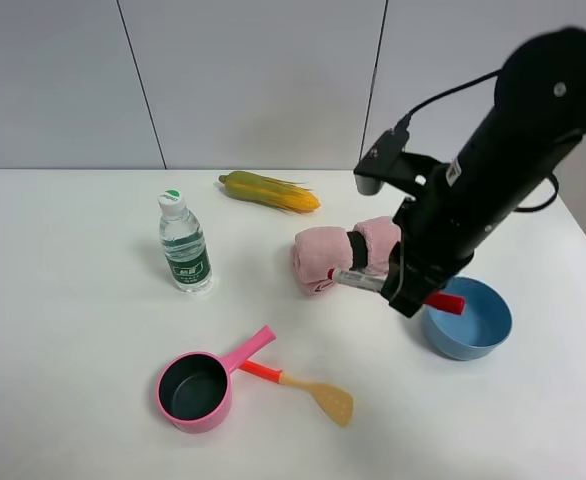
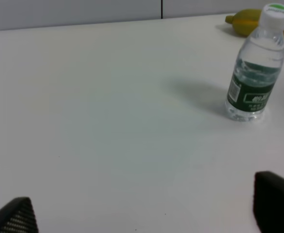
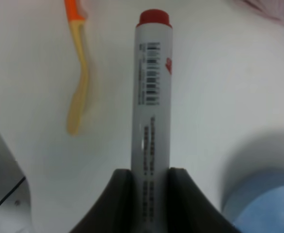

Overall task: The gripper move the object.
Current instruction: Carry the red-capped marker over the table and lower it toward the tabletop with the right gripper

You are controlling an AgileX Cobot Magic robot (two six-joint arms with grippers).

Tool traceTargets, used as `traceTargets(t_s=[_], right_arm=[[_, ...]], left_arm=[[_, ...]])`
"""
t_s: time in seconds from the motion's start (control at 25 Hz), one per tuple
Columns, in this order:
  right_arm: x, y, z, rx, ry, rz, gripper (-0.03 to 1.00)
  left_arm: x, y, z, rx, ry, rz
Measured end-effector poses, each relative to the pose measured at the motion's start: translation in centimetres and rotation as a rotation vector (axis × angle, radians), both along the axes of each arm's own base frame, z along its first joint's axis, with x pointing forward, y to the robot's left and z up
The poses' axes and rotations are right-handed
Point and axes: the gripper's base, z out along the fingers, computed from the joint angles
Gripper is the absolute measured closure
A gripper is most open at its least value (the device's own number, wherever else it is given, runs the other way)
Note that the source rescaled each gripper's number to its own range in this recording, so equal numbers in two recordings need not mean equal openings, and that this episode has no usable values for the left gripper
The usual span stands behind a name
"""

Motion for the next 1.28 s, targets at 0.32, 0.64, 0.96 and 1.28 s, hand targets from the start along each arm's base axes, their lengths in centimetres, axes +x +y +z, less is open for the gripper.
traceTargets(t_s=[0.32,0.64,0.96,1.28], right_arm=[[-3.9,-0.1,-7.0,0.066,-0.185,0.023,0.97],[-3.0,0.5,-8.8,0.119,-0.307,-0.01,0.97],[-1.4,1.3,-12.6,0.097,-0.319,-0.046,0.97],[-0.7,1.6,-13.6,0.108,-0.36,-0.066,0.97]], left_arm=[[0.0,0.0,0.0,0.0,0.0,0.0],[0.0,0.0,0.0,0.0,0.0,0.0],[0.0,0.0,0.0,0.0,0.0,0.0],[0.0,0.0,0.0,0.0,0.0,0.0]])
